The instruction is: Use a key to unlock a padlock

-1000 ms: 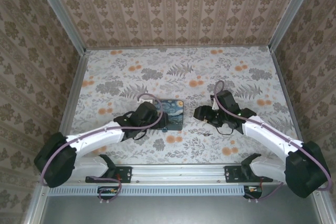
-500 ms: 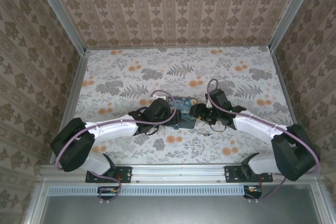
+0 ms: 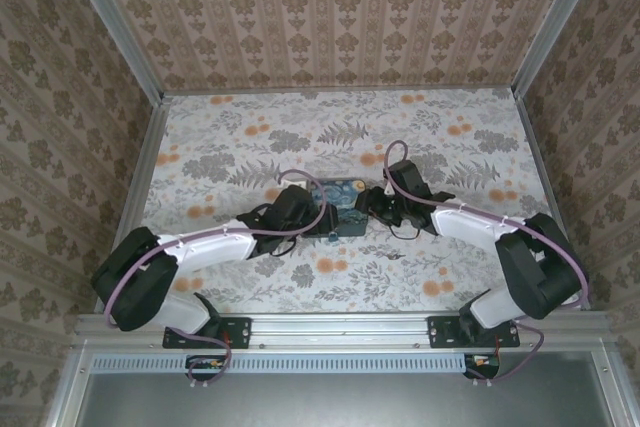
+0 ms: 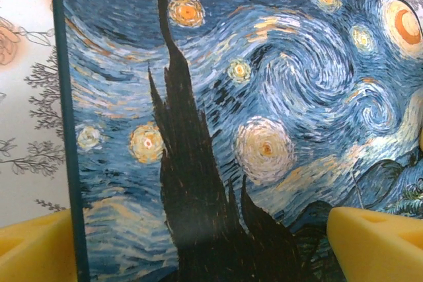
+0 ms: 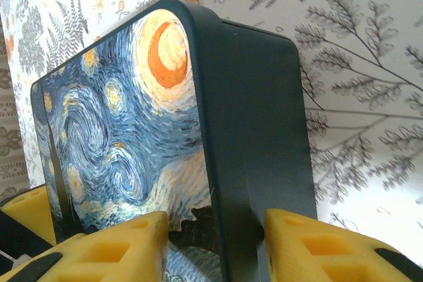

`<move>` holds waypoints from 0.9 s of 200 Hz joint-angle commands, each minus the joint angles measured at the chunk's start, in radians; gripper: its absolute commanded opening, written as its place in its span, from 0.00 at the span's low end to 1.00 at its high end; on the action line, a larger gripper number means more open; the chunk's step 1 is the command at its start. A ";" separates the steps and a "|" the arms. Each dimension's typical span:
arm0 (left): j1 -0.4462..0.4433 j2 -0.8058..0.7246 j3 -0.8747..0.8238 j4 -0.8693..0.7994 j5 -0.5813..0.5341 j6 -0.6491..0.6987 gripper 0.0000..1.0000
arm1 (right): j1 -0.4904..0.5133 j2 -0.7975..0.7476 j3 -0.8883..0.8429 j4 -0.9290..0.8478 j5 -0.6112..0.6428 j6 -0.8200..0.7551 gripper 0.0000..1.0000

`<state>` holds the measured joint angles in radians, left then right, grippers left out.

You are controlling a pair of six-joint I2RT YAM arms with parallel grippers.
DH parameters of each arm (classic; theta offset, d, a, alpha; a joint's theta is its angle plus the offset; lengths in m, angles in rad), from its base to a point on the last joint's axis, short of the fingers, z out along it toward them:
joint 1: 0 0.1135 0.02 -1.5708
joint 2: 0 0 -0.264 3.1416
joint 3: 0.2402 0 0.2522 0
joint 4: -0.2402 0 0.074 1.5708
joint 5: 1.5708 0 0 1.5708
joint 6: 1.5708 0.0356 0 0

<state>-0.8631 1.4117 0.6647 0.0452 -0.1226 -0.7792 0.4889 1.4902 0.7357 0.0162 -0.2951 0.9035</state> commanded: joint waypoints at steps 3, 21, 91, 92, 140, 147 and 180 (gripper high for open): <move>0.031 -0.013 -0.020 0.022 0.029 0.018 1.00 | 0.005 0.044 0.041 0.024 0.009 0.025 0.43; 0.043 -0.008 -0.012 0.025 0.035 0.034 1.00 | 0.002 0.056 0.054 0.022 0.013 0.021 0.44; 0.068 -0.031 -0.001 -0.028 0.033 0.046 1.00 | -0.049 -0.034 0.006 -0.005 -0.011 -0.007 0.72; 0.068 -0.033 -0.001 -0.030 0.033 0.047 1.00 | -0.050 -0.038 0.003 -0.005 -0.011 -0.007 0.72; 0.126 -0.146 0.008 -0.152 -0.006 0.072 1.00 | -0.140 -0.247 -0.052 -0.164 -0.010 -0.094 0.77; 0.136 -0.172 0.010 -0.175 -0.009 0.077 1.00 | -0.151 -0.267 -0.056 -0.199 -0.008 -0.116 0.77; 0.149 -0.287 0.037 -0.316 -0.003 0.092 1.00 | -0.182 -0.326 -0.055 -0.348 0.011 -0.234 0.77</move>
<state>-0.7177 1.1954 0.6624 -0.1253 -0.1162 -0.7223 0.3210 1.1965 0.6975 -0.1600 -0.2985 0.7872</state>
